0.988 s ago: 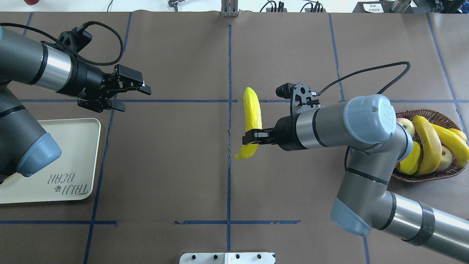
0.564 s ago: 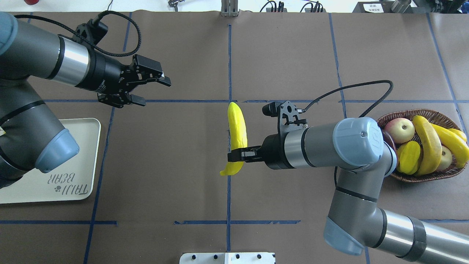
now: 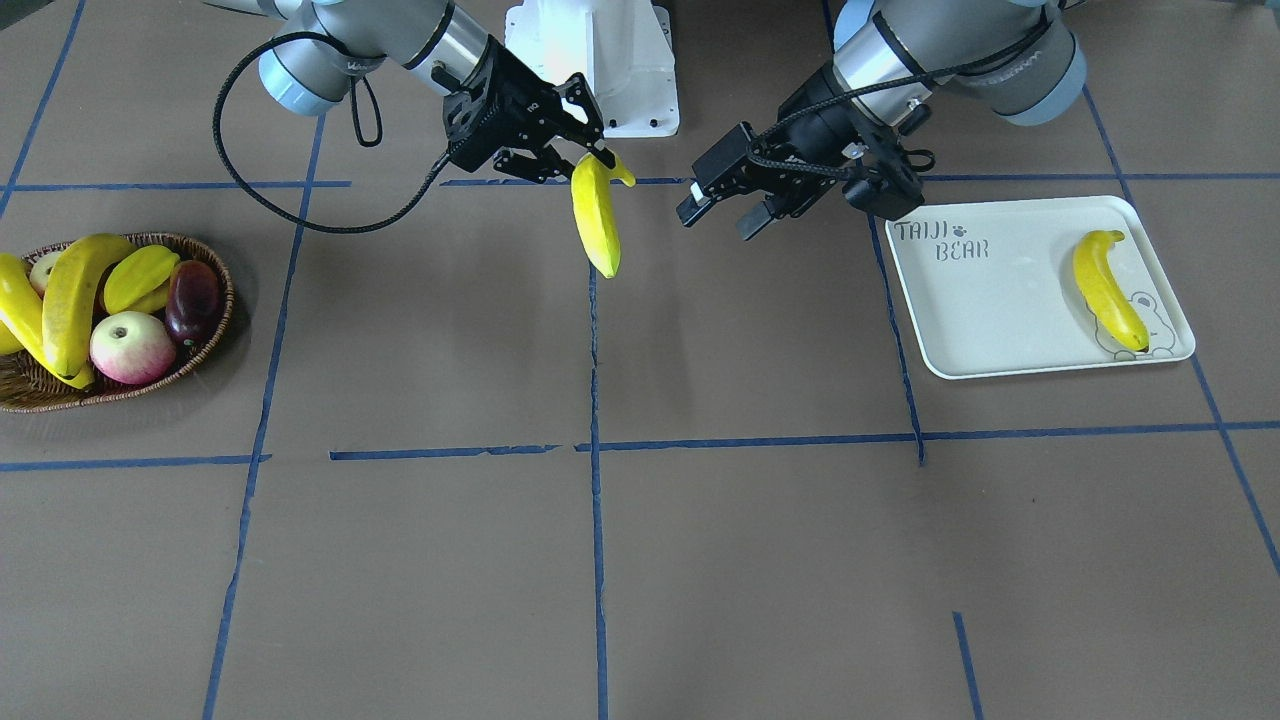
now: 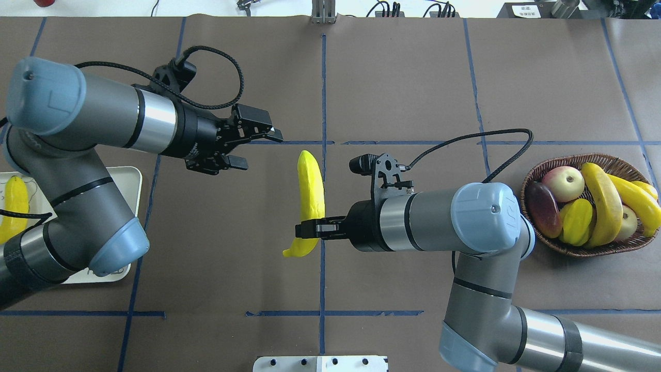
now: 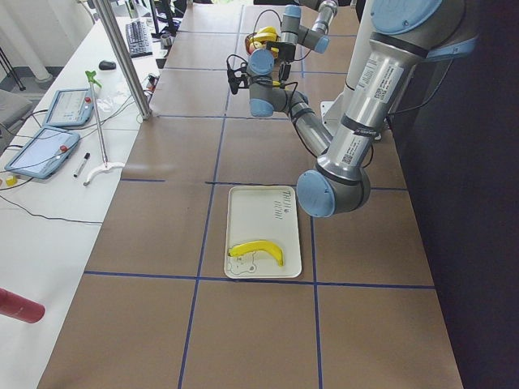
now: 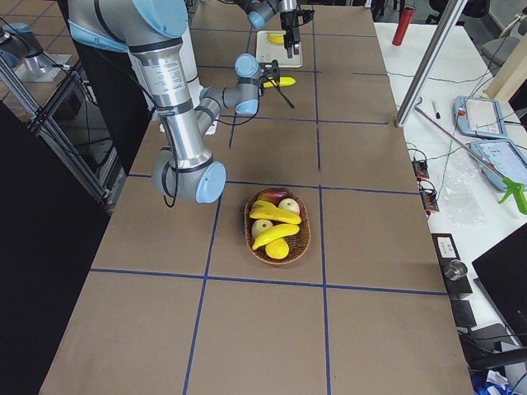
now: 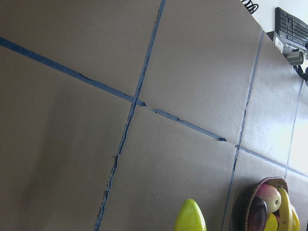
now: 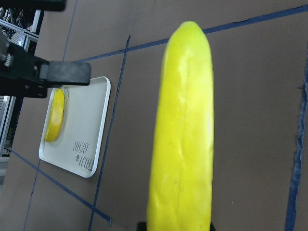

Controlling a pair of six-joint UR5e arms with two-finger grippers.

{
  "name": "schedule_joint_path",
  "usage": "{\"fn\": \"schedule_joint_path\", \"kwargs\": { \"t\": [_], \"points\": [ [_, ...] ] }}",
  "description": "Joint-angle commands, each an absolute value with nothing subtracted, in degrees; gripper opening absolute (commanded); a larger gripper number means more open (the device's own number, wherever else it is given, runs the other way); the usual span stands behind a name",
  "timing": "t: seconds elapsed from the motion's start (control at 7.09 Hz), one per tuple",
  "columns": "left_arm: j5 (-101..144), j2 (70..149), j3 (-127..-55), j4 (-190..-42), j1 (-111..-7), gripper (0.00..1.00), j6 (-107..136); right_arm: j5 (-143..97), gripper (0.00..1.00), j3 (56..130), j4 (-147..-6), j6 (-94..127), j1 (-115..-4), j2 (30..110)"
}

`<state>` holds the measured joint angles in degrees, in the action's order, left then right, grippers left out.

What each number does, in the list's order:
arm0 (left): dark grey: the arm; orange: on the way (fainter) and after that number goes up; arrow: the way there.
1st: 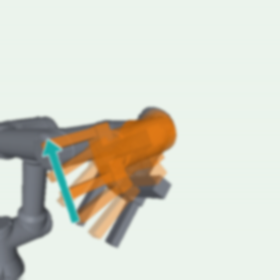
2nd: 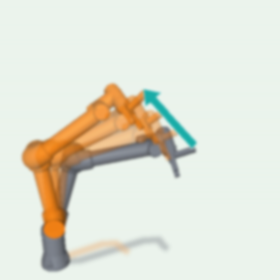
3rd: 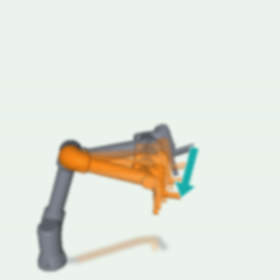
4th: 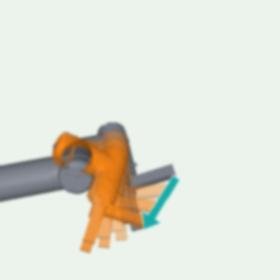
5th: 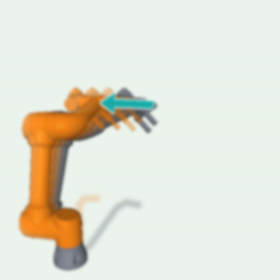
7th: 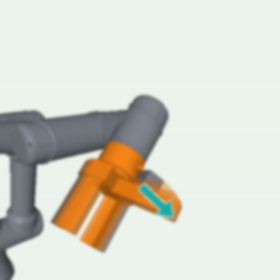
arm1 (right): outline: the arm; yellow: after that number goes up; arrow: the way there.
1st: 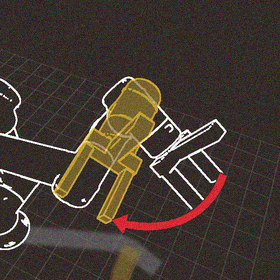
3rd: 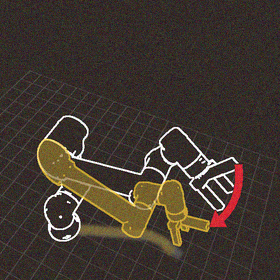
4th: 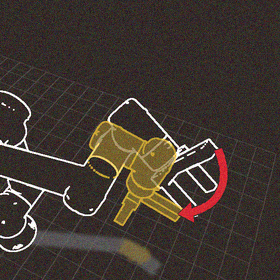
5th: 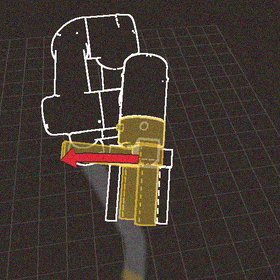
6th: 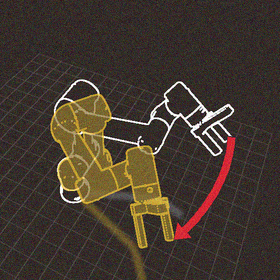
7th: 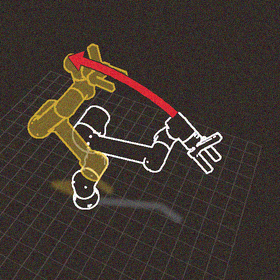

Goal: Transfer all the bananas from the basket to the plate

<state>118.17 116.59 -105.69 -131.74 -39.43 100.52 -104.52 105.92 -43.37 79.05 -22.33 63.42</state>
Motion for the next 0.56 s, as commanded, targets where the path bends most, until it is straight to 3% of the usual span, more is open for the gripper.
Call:
{"fn": "schedule_joint_path", "kwargs": {
  "t": [0.0, 0.42],
  "points": [
    [113.74, 118.12, -105.12, -131.66, -35.43, 1.00, 100.63, -104.15, 0.04, 105.38, -43.24, 79.54, -22.24, 62.40],
    [112.34, 120.48, -103.64, -131.31, -34.01, 1.00, 101.24, -103.18, 0.04, 105.38, -43.33, 79.63, -21.71, 61.53]
  ]
}}
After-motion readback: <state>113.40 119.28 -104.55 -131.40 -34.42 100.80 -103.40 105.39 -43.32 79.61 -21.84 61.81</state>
